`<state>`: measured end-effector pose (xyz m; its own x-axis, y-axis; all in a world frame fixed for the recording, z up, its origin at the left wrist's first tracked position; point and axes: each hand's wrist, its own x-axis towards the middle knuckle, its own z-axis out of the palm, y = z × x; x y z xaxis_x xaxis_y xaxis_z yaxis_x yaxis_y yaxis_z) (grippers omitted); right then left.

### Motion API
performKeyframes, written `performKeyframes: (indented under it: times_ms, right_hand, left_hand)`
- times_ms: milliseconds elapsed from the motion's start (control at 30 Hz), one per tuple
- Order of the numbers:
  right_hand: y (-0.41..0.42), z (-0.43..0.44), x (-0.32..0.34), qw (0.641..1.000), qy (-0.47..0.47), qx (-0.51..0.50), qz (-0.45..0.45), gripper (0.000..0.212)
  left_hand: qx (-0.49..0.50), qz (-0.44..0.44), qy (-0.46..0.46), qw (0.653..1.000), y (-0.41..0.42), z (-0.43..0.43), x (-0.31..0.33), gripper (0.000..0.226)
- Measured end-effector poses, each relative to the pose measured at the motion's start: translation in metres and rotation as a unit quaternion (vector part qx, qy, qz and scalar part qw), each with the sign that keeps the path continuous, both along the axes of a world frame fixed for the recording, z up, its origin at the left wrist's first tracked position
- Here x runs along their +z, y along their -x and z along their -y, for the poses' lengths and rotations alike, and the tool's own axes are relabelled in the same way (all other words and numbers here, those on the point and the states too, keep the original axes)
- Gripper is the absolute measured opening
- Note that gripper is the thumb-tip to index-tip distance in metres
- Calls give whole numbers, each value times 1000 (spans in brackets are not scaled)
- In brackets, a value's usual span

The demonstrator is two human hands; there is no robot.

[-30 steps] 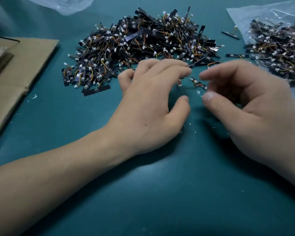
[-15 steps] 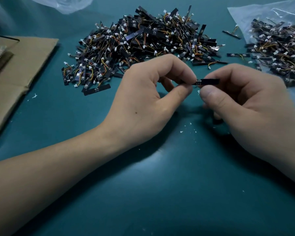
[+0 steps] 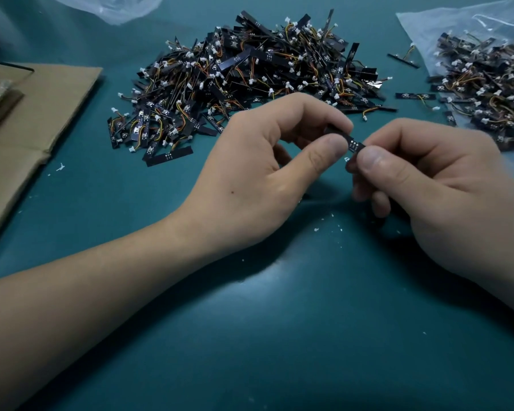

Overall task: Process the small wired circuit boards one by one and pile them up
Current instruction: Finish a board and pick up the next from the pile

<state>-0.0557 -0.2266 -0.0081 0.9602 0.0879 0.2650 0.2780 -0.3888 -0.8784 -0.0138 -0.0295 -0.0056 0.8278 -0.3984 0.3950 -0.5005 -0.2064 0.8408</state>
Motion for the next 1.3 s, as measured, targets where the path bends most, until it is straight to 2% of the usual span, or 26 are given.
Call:
performKeyframes:
  times_ms: [233,500,700,900,1300]
  right_hand:
    - [4,-3,2,997,59,38,13,32]
    - [7,-6,4,996,66,10,58,30]
    - [7,-6,5,996,78,19,43,34]
    - [7,-5,5,998,42,36,20,30]
    - [8,-3,5,999,21,41,-2,26]
  left_hand:
    - [-22,-27,3,999,-2,-1,-1,10]
    - [-75,-77,-16,994,0,-2,3,18]
    - [-45,-54,3,997,0,-2,4,11]
    - [-22,-48,-11,999,2,1,4,8]
    - [-49,-75,-9,996,6,0,9,23]
